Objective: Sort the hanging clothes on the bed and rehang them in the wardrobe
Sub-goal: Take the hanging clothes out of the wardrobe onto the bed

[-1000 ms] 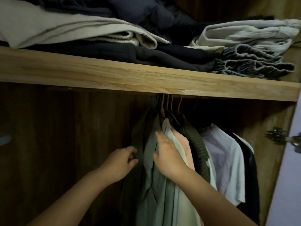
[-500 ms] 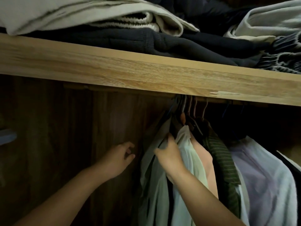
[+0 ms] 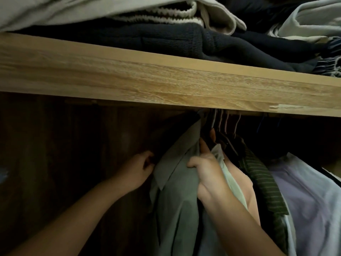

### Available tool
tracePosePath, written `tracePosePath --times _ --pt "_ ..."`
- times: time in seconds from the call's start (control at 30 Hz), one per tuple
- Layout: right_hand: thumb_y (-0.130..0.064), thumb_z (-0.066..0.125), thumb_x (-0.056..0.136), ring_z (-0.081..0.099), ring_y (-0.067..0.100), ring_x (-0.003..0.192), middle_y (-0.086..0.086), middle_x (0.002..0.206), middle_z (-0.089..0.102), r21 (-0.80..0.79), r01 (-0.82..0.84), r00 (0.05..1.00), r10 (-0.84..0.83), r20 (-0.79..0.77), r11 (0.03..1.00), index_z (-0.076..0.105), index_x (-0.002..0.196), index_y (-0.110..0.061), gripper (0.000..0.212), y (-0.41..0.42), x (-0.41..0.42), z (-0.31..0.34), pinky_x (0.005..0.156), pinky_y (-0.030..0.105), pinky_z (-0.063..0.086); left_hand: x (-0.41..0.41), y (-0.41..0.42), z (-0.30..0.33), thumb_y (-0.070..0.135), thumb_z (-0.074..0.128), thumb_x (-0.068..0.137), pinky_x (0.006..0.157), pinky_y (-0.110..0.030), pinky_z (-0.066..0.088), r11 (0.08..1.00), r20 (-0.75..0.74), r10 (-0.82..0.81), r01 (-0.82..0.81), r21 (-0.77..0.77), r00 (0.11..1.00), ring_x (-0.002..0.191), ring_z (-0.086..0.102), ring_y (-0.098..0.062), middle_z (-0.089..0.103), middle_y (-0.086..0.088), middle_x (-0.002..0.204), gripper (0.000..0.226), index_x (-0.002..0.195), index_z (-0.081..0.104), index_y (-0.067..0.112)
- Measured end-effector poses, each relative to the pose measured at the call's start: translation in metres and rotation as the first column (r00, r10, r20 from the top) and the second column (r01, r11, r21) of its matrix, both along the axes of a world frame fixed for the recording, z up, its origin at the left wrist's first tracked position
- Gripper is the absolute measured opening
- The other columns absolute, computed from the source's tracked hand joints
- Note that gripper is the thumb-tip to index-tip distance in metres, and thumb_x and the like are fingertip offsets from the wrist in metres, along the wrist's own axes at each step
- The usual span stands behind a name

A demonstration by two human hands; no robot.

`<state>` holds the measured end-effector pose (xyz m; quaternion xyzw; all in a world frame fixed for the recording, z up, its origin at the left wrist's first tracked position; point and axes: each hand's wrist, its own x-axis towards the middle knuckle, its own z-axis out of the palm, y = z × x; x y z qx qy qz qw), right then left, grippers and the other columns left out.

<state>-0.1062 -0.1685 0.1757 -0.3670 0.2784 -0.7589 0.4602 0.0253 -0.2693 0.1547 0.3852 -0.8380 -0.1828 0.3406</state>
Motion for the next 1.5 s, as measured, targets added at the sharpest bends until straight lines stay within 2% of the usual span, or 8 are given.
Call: tracePosePath --times 0.3,0.57,0.77,0.93,1.03,1.13,1.27,1.5 --pt "0.027 0.021 0.074 0.072 0.013 0.073 -0.003 0.085 0.075 0.073 0.038 0.970 -0.019 -0.244 0.997 0.052 0.120 -0.034 0.083 0.055 -0.017 -0.017 0.051 0.023 0.054 -0.016 -0.021 0.005 0.016 0.049 0.095 0.091 -0.029 0.041 0.995 -0.160 0.033 -0.047 -0.083 0.987 0.112 0.054 -0.024 0.057 -0.009 0.124 0.030 0.124 0.052 0.012" --pt "0.009 0.057 0.041 0.059 0.044 0.108 0.020 0.116 0.064 0.168 -0.057 0.914 0.119 -0.388 0.984 0.054 0.131 -0.020 0.095 0.110 -0.029 -0.039 0.096 0.050 0.041 -0.049 -0.027 0.001 0.021 0.040 0.098 0.107 -0.029 0.028 0.982 -0.114 -0.145 0.129 -0.141 0.983 0.131 0.038 -0.026 0.041 -0.012 0.143 0.041 0.138 0.041 0.010" --pt "0.020 0.046 0.051 0.045 -0.033 0.095 -0.051 0.100 0.053 0.221 0.257 0.541 0.050 -0.839 0.941 0.016 0.125 -0.049 0.106 0.153 -0.060 -0.052 0.077 -0.005 0.037 -0.070 0.000 -0.004 0.039 0.040 0.089 0.095 -0.024 0.035 0.891 0.041 -0.429 0.431 -0.141 0.902 0.115 0.051 -0.019 0.058 -0.007 0.123 0.048 0.121 0.058 0.009" --pt "0.015 0.052 0.047 0.049 -0.023 0.104 -0.038 0.112 0.052 0.270 0.362 0.549 0.031 -0.835 0.892 0.033 0.116 -0.045 0.093 0.221 -0.068 -0.059 0.081 -0.004 0.036 -0.080 0.041 -0.003 0.041 0.055 0.080 0.074 -0.038 0.045 0.867 0.013 -0.478 0.474 -0.154 0.878 0.078 0.058 -0.020 0.064 -0.007 0.080 0.031 0.081 0.059 0.010" --pt "0.014 0.049 0.052 0.053 0.021 0.124 0.003 0.129 0.060 0.298 0.128 0.861 0.042 -0.506 0.946 0.049 0.136 -0.024 0.093 0.273 -0.048 -0.054 0.106 0.035 0.040 -0.088 0.074 -0.003 0.022 0.064 0.085 0.068 -0.040 0.043 0.855 -0.057 -0.498 0.478 -0.201 0.866 0.067 0.054 -0.021 0.058 -0.007 0.067 0.023 0.067 0.055 0.012" --pt "0.022 0.035 0.065 0.052 0.033 0.124 0.014 0.135 0.054 0.293 0.087 0.923 0.034 -0.383 0.952 0.054 0.132 -0.019 0.080 0.321 -0.041 -0.050 0.105 0.044 0.040 -0.097 0.113 -0.006 0.019 0.064 0.084 0.063 -0.037 0.040 0.862 -0.109 -0.485 0.453 -0.228 0.868 0.062 0.050 -0.019 0.056 -0.006 0.061 0.024 0.064 0.055 0.009" --pt "0.008 0.052 0.073 0.061 0.035 0.109 0.021 0.121 0.062 0.337 0.356 0.848 -0.149 -0.509 0.871 0.058 0.127 -0.023 0.062 0.388 -0.041 -0.052 0.098 0.045 0.046 -0.108 0.177 -0.013 0.018 0.066 0.083 0.054 -0.021 0.033 0.848 -0.180 -0.501 0.439 -0.297 0.847 0.053 0.046 -0.008 0.049 -0.008 0.053 0.029 0.061 0.051 0.004" --pt "-0.027 0.059 0.081 0.056 0.018 0.069 0.024 0.079 0.066 0.280 0.816 0.485 -0.336 -0.807 0.506 0.067 0.082 -0.017 0.013 0.503 -0.020 -0.066 0.067 0.029 0.045 -0.123 0.291 -0.033 0.046 0.066 0.074 0.054 -0.036 0.036 0.800 -0.242 -0.591 0.518 -0.302 0.770 0.051 0.045 -0.022 0.051 -0.006 0.051 0.040 0.057 0.049 0.014"
